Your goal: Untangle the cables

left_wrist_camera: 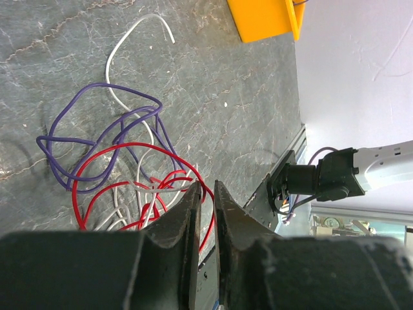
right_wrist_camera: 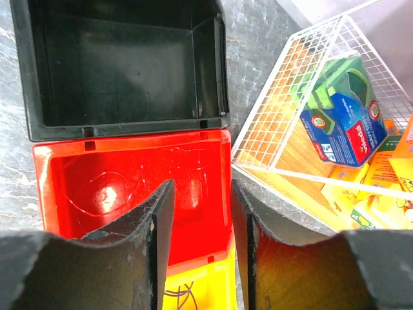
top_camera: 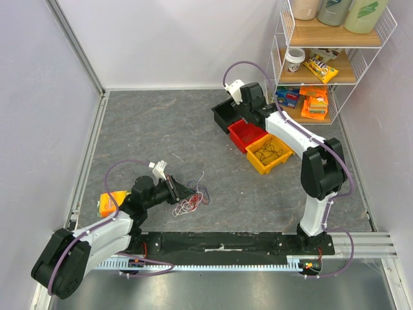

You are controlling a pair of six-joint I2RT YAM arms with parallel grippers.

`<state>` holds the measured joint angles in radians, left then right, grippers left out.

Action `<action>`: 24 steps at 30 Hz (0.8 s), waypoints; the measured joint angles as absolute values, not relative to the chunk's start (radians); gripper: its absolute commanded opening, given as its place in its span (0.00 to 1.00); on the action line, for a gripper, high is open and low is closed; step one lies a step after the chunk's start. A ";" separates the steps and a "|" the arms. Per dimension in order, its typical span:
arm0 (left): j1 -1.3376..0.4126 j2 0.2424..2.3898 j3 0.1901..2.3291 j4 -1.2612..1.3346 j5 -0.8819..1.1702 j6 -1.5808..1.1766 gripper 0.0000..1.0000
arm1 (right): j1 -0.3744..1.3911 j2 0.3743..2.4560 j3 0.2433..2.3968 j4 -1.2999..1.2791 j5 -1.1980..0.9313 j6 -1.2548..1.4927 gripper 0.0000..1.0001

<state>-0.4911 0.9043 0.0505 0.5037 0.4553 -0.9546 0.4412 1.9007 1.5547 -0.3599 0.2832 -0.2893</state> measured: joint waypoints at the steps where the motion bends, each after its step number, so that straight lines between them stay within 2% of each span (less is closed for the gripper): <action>1: -0.492 0.904 0.051 0.504 0.455 -0.955 0.20 | 0.441 1.888 1.555 -0.360 0.281 -0.283 0.51; 9: -0.492 0.904 0.051 0.504 0.455 -0.954 0.22 | 0.441 1.851 1.555 -0.380 0.278 -0.209 0.54; 13: -0.492 0.904 0.051 0.504 0.455 -0.955 0.36 | 0.451 1.812 1.530 -0.405 0.262 -0.087 0.56; 15: -0.491 0.904 0.051 0.505 0.455 -0.954 0.42 | 0.477 1.749 1.472 -0.410 0.253 -0.025 0.63; 17: -0.492 0.904 0.051 0.505 0.455 -0.954 0.43 | 0.533 1.657 1.381 -0.407 0.228 0.044 0.80; 19: -0.492 0.904 0.051 0.505 0.455 -0.954 0.35 | 0.598 1.560 1.285 -0.391 0.170 0.115 0.82; 24: -0.492 0.900 0.051 0.504 0.455 -0.954 0.17 | 0.821 1.379 0.971 -0.185 -0.047 0.326 0.79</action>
<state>-0.4915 0.8997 0.0505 0.5037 0.4549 -0.9543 0.8211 1.3788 0.9707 -0.1848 -0.0467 0.3256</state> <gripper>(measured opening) 0.245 0.806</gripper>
